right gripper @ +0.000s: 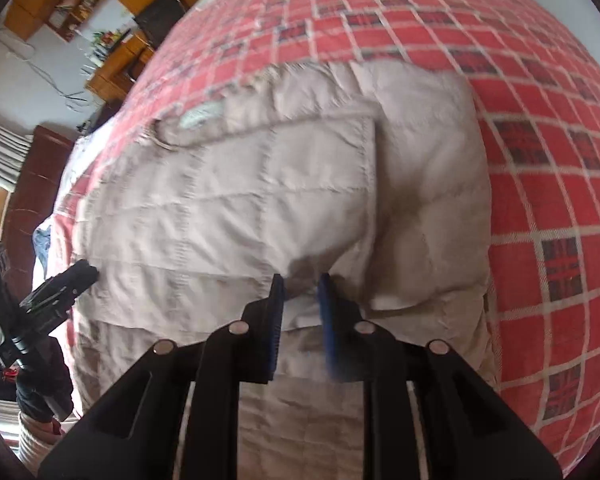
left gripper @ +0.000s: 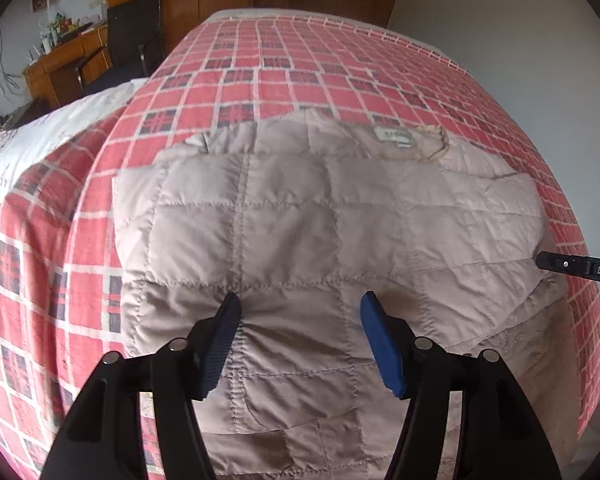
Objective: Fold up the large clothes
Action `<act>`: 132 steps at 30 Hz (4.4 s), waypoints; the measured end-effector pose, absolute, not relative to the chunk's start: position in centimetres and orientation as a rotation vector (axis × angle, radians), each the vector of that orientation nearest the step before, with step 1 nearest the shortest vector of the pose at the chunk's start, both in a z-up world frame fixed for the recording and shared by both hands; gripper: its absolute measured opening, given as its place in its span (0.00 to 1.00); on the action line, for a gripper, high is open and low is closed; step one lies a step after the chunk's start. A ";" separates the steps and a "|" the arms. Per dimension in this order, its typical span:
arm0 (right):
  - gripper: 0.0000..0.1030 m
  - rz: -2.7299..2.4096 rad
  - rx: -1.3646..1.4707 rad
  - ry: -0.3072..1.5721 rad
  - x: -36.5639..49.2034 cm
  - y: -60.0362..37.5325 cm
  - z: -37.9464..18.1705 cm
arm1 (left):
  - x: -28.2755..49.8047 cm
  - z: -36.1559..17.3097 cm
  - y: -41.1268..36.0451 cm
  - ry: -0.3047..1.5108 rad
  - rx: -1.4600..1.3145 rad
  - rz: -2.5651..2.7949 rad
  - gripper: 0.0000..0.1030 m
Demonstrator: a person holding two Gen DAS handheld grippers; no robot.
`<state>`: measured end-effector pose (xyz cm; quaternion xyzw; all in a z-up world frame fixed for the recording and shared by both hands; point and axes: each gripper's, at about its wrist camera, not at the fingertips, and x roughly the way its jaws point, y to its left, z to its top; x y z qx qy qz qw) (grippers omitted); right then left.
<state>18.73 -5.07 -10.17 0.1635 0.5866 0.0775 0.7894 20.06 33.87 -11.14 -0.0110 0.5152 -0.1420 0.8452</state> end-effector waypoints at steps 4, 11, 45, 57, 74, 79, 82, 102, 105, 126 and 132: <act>0.15 0.182 0.407 1.282 19.1 -5.6 -11.8 | 20.1 -11.7 33.5 1.093 -0.017 -0.291 0.62; 0.33 0.235 0.342 1.165 15.0 -6.6 -5.7 | 16.5 -7.6 36.4 1.091 -0.069 -0.306 0.70; 0.47 0.227 0.310 1.499 -11.1 -12.9 -12.0 | -5.3 -13.4 42.9 1.496 -0.052 -0.320 0.77; 0.07 0.453 0.424 1.387 -9.9 -11.4 -7.7 | -4.8 -9.4 43.0 1.443 -0.234 -0.433 0.09; 0.07 0.509 0.561 1.089 1.3 -15.1 -0.6 | 8.1 -3.3 44.3 1.141 -0.393 -0.507 0.09; 0.07 0.483 0.618 1.090 5.4 -16.8 -1.6 | 12.9 -4.0 44.5 1.121 -0.412 -0.466 0.09; 0.07 0.453 0.654 1.103 7.7 -17.6 -2.6 | 15.4 -5.1 44.3 1.132 -0.397 -0.439 0.09; 0.77 0.407 0.858 1.120 14.5 -20.8 -6.6 | 22.2 -8.9 49.4 1.185 -0.870 -0.546 0.37; 0.81 0.371 0.803 1.086 14.2 -21.4 -5.6 | 21.7 -7.8 50.9 1.135 -0.803 -0.466 0.52; 0.11 0.315 0.610 1.169 17.4 -16.1 -8.6 | 24.8 -6.9 42.2 1.058 -0.261 -0.309 0.20; 0.08 0.377 0.604 1.030 15.4 -17.0 -4.3 | 22.4 -2.5 43.1 0.898 -0.281 -0.348 0.10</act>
